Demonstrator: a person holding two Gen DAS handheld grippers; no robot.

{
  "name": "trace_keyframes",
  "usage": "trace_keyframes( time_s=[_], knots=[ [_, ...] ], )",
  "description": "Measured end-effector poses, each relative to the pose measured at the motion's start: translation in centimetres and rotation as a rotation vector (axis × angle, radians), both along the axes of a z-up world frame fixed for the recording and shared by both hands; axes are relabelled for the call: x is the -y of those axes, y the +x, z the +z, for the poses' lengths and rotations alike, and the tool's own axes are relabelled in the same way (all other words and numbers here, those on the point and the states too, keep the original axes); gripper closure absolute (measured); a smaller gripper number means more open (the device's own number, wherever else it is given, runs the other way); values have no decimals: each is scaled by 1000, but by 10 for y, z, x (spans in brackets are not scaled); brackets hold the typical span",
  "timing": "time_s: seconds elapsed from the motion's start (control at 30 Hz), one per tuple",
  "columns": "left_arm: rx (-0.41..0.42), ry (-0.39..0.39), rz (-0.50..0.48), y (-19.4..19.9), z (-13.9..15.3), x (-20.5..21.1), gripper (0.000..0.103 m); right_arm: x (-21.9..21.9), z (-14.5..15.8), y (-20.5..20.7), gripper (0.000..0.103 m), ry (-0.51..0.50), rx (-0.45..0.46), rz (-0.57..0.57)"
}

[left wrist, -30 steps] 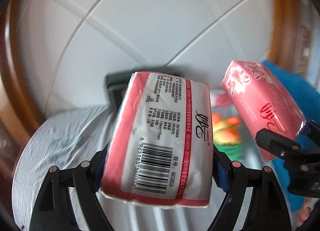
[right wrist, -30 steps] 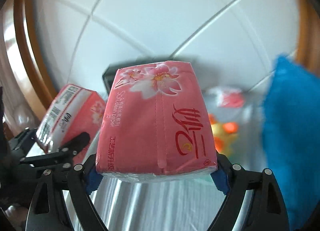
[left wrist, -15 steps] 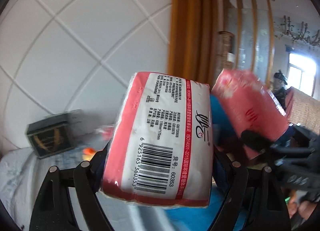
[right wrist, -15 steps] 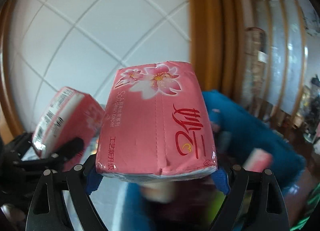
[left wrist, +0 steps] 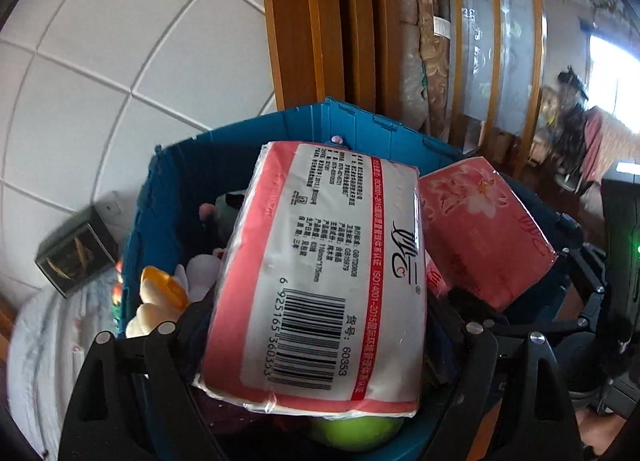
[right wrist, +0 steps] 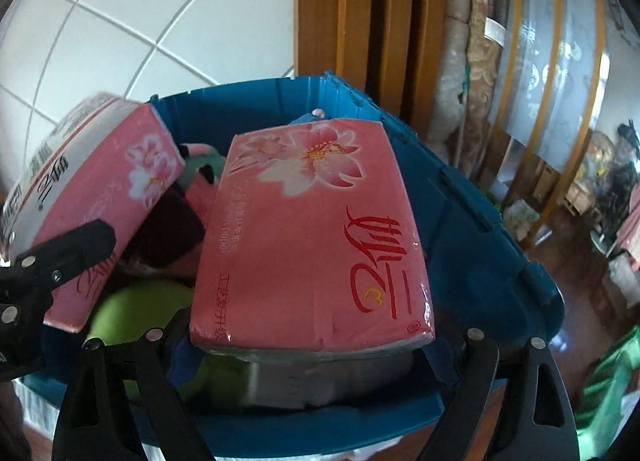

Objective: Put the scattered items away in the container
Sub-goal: 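Lower both tissue packs into the crate and open both tools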

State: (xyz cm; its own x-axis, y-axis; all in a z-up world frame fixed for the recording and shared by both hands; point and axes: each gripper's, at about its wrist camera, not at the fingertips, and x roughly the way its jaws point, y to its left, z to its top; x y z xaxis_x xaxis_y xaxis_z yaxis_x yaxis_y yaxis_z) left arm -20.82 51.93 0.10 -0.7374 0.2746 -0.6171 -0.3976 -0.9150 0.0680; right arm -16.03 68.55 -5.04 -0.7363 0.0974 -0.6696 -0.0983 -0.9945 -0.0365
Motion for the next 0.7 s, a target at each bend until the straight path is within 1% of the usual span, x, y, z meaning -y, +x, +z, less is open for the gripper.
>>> trace_keyframes(
  time_s=[0.03,0.07,0.1,0.13,0.23,0.33,0.4,0.5,0.7],
  knots=[
    [1,1,8,2,1,-2,17,-1,-1,-2,12,4,2,5],
    [4,7,17,5,3,-3,17,0,-1,-1,8,10,7,13],
    [5,13,28,6,3,-1,17,0,-1,-2,2,14,7,12],
    [5,18,37,8,4,2,16,1,-2,-2,0,17,6,11],
    [1,26,52,19,7,10,13,5,-3,2,0,7,0,12],
    [-32,52,66,29,17,20,10,7,3,13,0,12,-10,5],
    [-71,55,75,42,25,27,3,5,10,21,0,12,-32,2],
    [-112,70,76,61,38,38,2,9,23,39,0,0,-69,1],
    [-124,87,71,95,44,63,2,28,49,80,0,0,-136,11]
  ],
)
